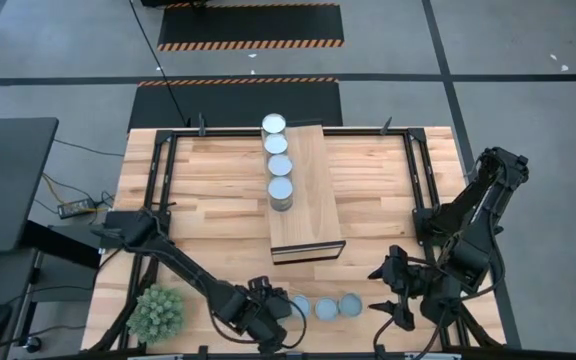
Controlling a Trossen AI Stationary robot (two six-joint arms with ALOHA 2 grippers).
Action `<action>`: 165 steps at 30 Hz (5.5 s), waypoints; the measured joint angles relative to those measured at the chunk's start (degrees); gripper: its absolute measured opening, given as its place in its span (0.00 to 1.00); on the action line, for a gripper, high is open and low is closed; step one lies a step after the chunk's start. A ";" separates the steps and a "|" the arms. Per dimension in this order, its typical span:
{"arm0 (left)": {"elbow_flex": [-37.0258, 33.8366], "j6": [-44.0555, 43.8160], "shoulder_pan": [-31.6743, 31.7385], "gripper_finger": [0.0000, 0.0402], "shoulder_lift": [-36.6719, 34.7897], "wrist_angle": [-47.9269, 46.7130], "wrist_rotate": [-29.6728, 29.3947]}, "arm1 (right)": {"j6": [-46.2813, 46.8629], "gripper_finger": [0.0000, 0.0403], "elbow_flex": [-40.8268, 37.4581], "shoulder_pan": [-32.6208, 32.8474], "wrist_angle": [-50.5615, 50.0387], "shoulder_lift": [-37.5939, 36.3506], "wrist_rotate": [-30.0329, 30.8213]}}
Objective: Pick and place cans onto a shelf
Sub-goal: Put the canned mixed vegetables on the shelf
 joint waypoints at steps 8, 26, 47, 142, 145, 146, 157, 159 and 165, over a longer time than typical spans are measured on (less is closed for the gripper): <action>0.00 1.70 2.82 0.88 0.00 7.87 -5.97 | 1.32 0.86 -1.38 0.15 -3.47 -0.02 -0.96; 2.30 0.69 5.98 0.88 0.00 10.62 4.47 | -18.40 0.87 -10.82 -2.97 16.25 10.54 -5.19; 8.80 0.92 5.93 0.88 -0.02 -0.04 3.63 | -18.42 0.90 -6.43 -5.97 15.73 17.94 -7.52; 8.75 55.38 33.85 0.80 -36.22 -16.68 -15.64 | -40.83 0.73 20.88 -72.22 -9.31 10.29 -9.65; 8.70 55.40 36.53 0.80 -37.64 -17.10 -14.30 | -43.11 0.73 25.57 -74.16 -9.53 14.99 -11.15; 8.70 55.38 37.24 0.80 -37.94 -17.42 -13.92 | -43.54 0.73 27.00 -74.86 -9.45 16.45 -11.93; 8.74 56.72 40.92 0.80 -38.64 -17.97 -12.98 | -43.48 0.73 37.24 -80.06 -11.60 27.70 -17.37; 8.74 57.81 41.29 0.80 -38.66 -17.95 -12.93 | -43.83 0.73 37.51 -80.34 -11.67 28.69 -17.44; 8.74 57.96 42.61 0.80 -38.66 -17.92 -12.17 | -45.50 0.75 37.55 -80.68 -11.27 29.42 -17.22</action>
